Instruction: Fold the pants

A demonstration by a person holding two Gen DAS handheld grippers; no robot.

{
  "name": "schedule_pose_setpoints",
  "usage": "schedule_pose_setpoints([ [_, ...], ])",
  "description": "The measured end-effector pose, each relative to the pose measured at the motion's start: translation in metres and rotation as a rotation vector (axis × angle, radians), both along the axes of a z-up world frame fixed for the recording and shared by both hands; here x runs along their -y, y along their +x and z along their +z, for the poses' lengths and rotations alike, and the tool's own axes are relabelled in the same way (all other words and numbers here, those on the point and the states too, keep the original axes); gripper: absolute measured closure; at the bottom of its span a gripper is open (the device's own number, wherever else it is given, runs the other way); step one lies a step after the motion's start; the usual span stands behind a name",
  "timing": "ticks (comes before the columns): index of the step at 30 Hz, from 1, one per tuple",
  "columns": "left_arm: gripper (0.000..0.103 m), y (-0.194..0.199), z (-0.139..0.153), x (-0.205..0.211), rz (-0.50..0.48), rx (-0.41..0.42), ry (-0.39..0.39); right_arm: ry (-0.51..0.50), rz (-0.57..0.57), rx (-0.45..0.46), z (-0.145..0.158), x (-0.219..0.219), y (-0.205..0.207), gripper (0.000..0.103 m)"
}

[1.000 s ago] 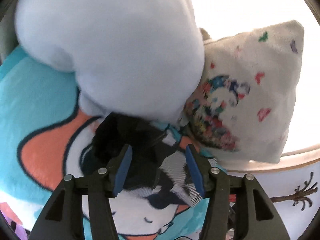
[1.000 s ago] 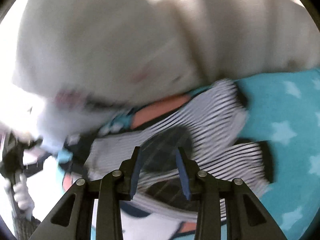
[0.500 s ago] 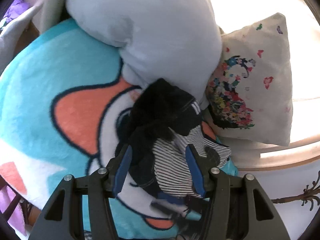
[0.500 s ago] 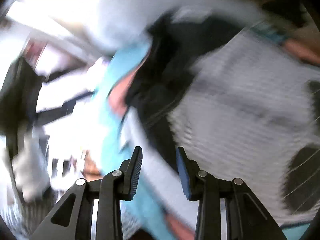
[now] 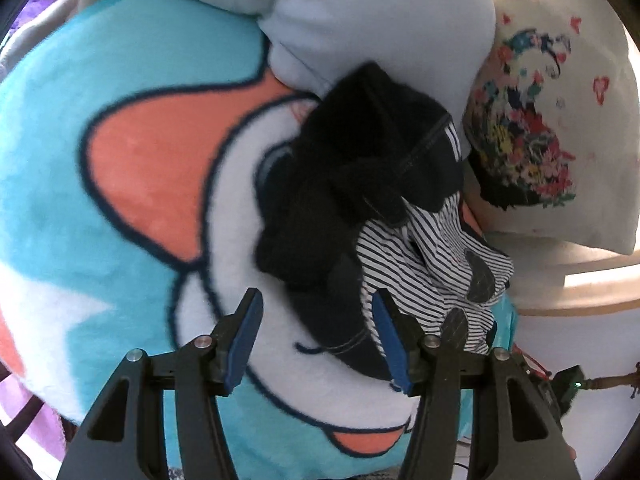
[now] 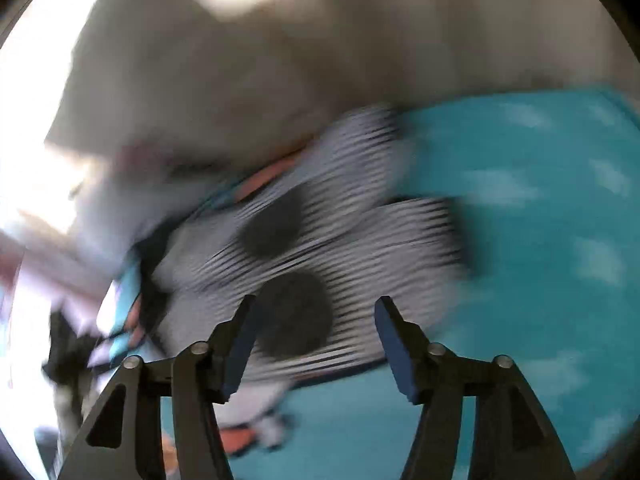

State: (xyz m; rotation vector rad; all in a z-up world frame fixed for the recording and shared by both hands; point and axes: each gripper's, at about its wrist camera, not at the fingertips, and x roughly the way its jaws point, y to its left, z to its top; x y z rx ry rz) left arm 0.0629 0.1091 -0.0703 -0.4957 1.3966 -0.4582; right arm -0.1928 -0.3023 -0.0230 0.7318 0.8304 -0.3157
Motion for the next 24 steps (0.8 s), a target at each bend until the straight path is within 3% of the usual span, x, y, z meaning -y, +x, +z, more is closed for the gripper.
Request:
schedule_pose_setpoints([
  [4, 0.041, 0.0, -0.011, 0.015, -0.016, -0.024, -0.037, 0.027, -0.164, -0.021, -0.012, 0.043, -0.032, 0.038],
  [7, 0.036, 0.0, -0.014, 0.025, -0.019, -0.022, -0.024, 0.046, -0.177, -0.031, -0.023, 0.068, -0.038, 0.038],
  [14, 0.035, 0.007, -0.015, 0.053, -0.05, -0.008, 0.098, 0.03, -0.127, -0.095, -0.053, 0.048, 0.008, 0.038],
  [15, 0.039, 0.007, -0.014, 0.056, -0.056, -0.008, 0.12, 0.032, -0.124, -0.102, -0.056, 0.048, 0.014, 0.039],
  [16, 0.069, 0.006, -0.013, 0.058, -0.063, -0.004, 0.143, 0.036, -0.123, -0.112, -0.059, 0.046, 0.019, 0.039],
  [17, 0.089, 0.006, -0.014, 0.061, -0.083, -0.016, 0.153, 0.013, -0.133, -0.12, -0.058, 0.044, 0.021, 0.052],
  [18, 0.097, 0.004, -0.016, 0.063, -0.101, -0.042, 0.139, 0.016, -0.126, -0.126, -0.057, 0.044, 0.022, 0.079],
  [19, 0.097, 0.002, -0.015, 0.062, -0.09, -0.04, 0.13, 0.064, -0.101, -0.121, -0.059, 0.045, 0.023, 0.088],
  [24, 0.097, -0.01, 0.004, 0.047, -0.058, -0.019, 0.088, 0.133, -0.099, -0.055, -0.046, 0.048, 0.006, 0.091],
])
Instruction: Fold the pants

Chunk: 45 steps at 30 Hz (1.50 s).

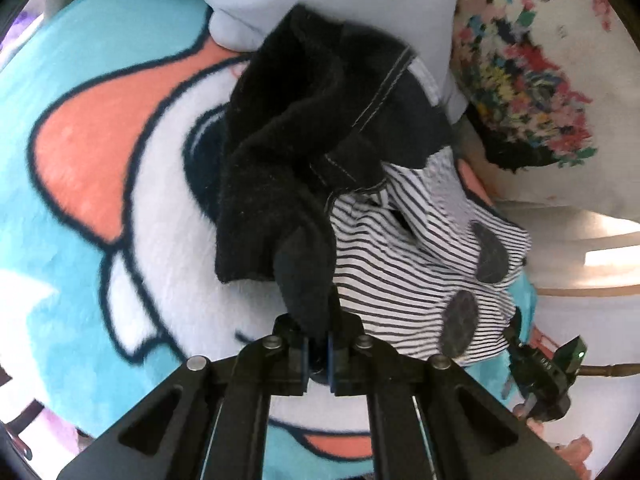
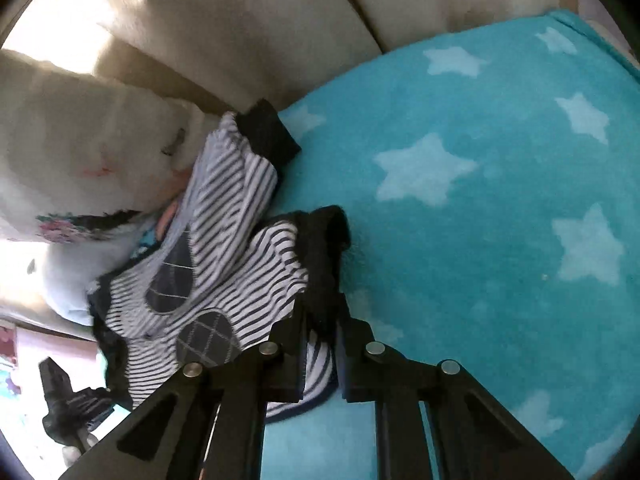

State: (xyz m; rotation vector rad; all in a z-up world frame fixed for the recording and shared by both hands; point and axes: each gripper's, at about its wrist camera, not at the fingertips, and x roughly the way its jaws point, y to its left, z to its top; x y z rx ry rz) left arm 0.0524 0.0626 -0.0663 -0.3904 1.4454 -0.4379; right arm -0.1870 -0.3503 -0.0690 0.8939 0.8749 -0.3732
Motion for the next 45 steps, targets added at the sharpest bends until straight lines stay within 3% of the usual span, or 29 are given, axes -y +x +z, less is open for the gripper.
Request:
schedule_pose_setpoints([
  [4, 0.097, -0.018, 0.019, -0.011, -0.008, 0.032, -0.018, 0.041, -0.011, 0.054, 0.016, 0.002, -0.028, 0.091],
  [9, 0.097, -0.042, 0.018, -0.021, -0.013, 0.021, -0.042, 0.069, -0.023, 0.07, 0.017, -0.002, -0.067, 0.091],
  [16, 0.09, -0.061, -0.026, -0.017, -0.021, -0.06, 0.031, 0.06, -0.005, -0.025, -0.012, -0.011, -0.107, 0.09],
  [19, 0.087, -0.061, -0.017, -0.025, -0.018, -0.048, -0.001, 0.05, -0.015, -0.038, -0.017, -0.013, -0.111, 0.076],
  [21, 0.085, -0.058, -0.005, -0.031, -0.02, -0.015, -0.012, 0.029, -0.017, -0.029, -0.009, -0.013, -0.115, 0.057],
  [25, 0.073, -0.053, 0.022, -0.055, 0.004, 0.059, -0.014, -0.065, -0.047, -0.009, 0.018, -0.003, -0.127, 0.048],
  [29, 0.068, -0.038, 0.042, -0.061, 0.049, 0.125, -0.001, -0.135, -0.042, 0.006, 0.037, 0.003, -0.121, 0.044],
  [33, 0.059, -0.021, 0.048, -0.056, 0.059, 0.156, 0.023, -0.121, -0.015, 0.017, 0.037, 0.001, -0.101, 0.044],
  [38, 0.056, -0.014, 0.054, -0.022, -0.025, 0.211, 0.098, -0.13, 0.052, 0.015, 0.037, -0.022, -0.067, 0.044],
  [43, 0.056, -0.017, 0.054, 0.006, -0.148, 0.295, 0.242, -0.165, 0.103, 0.002, 0.037, -0.042, -0.041, 0.04],
  [45, 0.056, -0.015, 0.053, 0.013, -0.185, 0.31, 0.264, -0.176, 0.12, -0.007, 0.037, -0.045, -0.031, 0.04],
])
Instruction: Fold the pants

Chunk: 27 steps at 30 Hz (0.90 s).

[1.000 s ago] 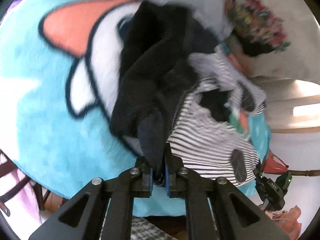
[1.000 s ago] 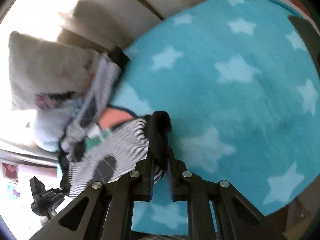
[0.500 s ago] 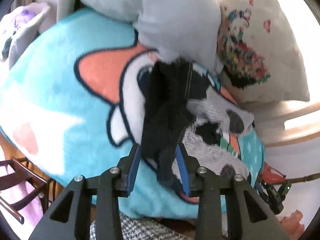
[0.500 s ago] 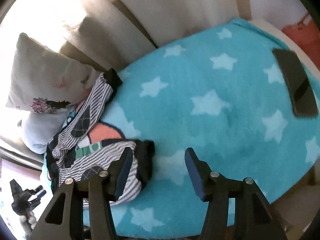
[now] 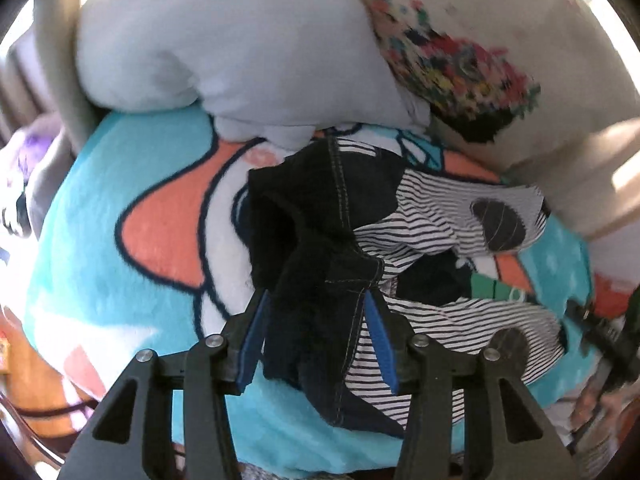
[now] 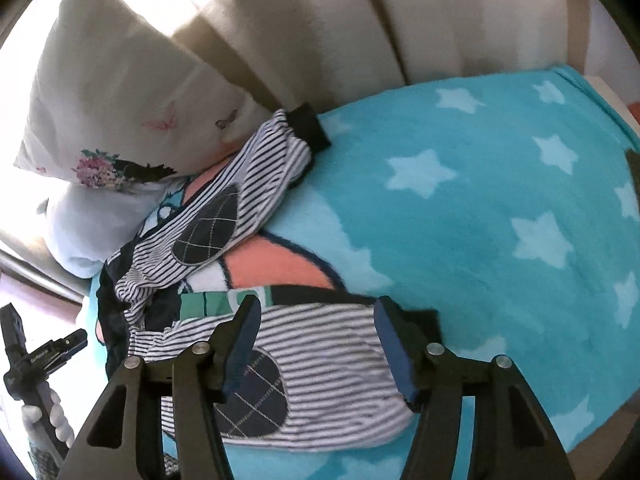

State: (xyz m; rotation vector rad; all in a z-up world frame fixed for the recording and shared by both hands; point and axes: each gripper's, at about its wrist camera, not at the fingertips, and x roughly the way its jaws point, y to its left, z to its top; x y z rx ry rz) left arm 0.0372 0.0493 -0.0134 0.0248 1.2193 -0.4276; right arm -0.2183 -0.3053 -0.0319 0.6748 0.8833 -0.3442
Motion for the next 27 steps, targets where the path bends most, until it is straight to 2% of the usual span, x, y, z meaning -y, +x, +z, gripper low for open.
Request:
schedule_pose_setpoints([
  [5, 0.056, 0.021, -0.004, 0.013, -0.041, -0.007, -0.007, -0.079, 0.025, -0.022, 0.01, 0.002, 0.033, 0.039],
  [9, 0.056, 0.054, -0.011, 0.026, -0.068, -0.014, -0.017, -0.149, -0.012, -0.019, 0.023, 0.019, 0.07, 0.035],
  [15, 0.056, 0.106, -0.026, 0.044, -0.076, -0.047, -0.018, -0.152, -0.068, -0.027, 0.027, 0.049, 0.129, 0.034],
  [19, 0.055, 0.126, -0.034, 0.062, -0.124, -0.056, -0.012, -0.21, -0.03, -0.08, 0.019, 0.058, 0.17, 0.034],
  [21, 0.05, 0.133, -0.04, 0.07, -0.154, -0.074, -0.012, -0.221, 0.002, -0.108, 0.011, 0.061, 0.189, 0.034],
  [27, 0.043, 0.143, -0.063, 0.089, -0.222, -0.133, -0.002, -0.164, 0.044, -0.183, -0.021, 0.068, 0.22, 0.034],
])
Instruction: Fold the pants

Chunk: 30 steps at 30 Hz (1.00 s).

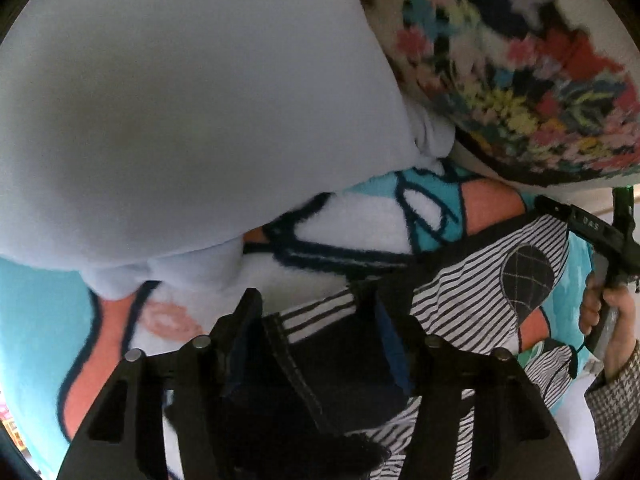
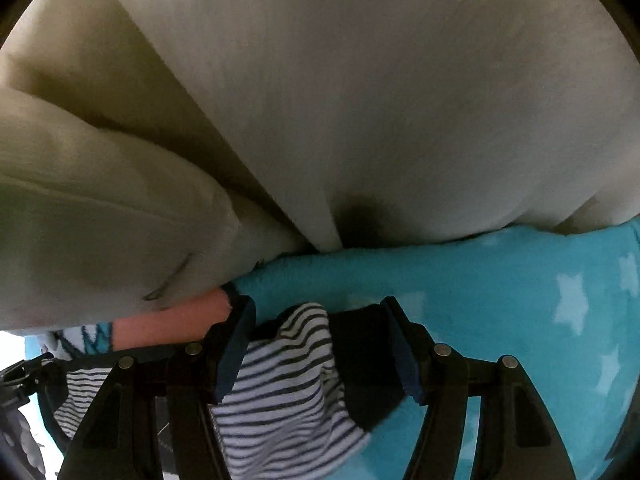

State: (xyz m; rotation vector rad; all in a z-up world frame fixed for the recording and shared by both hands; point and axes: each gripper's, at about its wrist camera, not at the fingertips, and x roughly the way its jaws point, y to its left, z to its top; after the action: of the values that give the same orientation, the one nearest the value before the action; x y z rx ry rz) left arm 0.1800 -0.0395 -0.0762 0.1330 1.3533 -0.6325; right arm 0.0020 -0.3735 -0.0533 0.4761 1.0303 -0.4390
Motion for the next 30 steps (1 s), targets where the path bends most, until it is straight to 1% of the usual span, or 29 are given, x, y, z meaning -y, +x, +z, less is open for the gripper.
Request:
schedule_pose_setpoints([
  [2, 0.042, -0.001, -0.006, 0.005, -0.018, -0.008, 0.018, 0.006, 0.003, -0.017, -0.007, -0.001, 0.004, 0.035],
  [3, 0.042, -0.002, -0.006, 0.007, -0.033, 0.004, 0.031, -0.013, 0.007, -0.025, -0.008, -0.003, 0.005, 0.043],
  [4, 0.047, -0.005, -0.006, 0.01, -0.047, 0.015, 0.05, -0.039, 0.016, -0.043, -0.008, -0.007, 0.006, 0.052],
  [5, 0.058, -0.007, -0.004, 0.013, -0.062, 0.036, 0.077, -0.047, 0.027, -0.051, -0.009, -0.01, 0.007, 0.07],
  [6, 0.088, -0.009, -0.003, 0.015, -0.077, 0.044, 0.088, -0.042, 0.04, -0.045, -0.007, -0.012, 0.007, 0.082],
  [7, 0.094, -0.011, -0.001, 0.016, -0.088, 0.031, 0.074, -0.02, 0.05, -0.033, -0.005, -0.014, 0.006, 0.085],
  [9, 0.094, -0.016, 0.006, 0.016, -0.078, 0.065, 0.078, -0.014, 0.055, -0.009, 0.002, -0.018, 0.003, 0.086],
  [11, 0.094, -0.022, 0.016, 0.013, -0.061, 0.087, 0.057, -0.017, 0.047, 0.025, 0.013, -0.02, -0.003, 0.087],
  [16, 0.094, -0.039, 0.053, -0.004, -0.004, 0.139, -0.031, -0.001, 0.026, 0.109, 0.041, -0.026, -0.03, 0.087],
  [21, 0.094, -0.067, 0.084, -0.018, 0.004, 0.18, -0.109, 0.015, 0.032, 0.164, 0.059, -0.033, -0.075, 0.087],
  [23, 0.094, -0.086, 0.092, -0.026, 0.0, 0.193, -0.135, 0.03, 0.029, 0.183, 0.06, -0.039, -0.099, 0.087],
  [26, 0.094, -0.114, 0.098, -0.036, -0.006, 0.186, -0.159, 0.06, 0.022, 0.194, 0.058, -0.039, -0.126, 0.087],
  [28, 0.094, -0.136, 0.097, -0.043, -0.014, 0.185, -0.155, 0.081, 0.013, 0.195, 0.05, -0.039, -0.146, 0.087],
  [30, 0.094, -0.157, 0.091, -0.049, -0.024, 0.184, -0.135, 0.108, 0.002, 0.194, 0.044, -0.038, -0.169, 0.087],
])
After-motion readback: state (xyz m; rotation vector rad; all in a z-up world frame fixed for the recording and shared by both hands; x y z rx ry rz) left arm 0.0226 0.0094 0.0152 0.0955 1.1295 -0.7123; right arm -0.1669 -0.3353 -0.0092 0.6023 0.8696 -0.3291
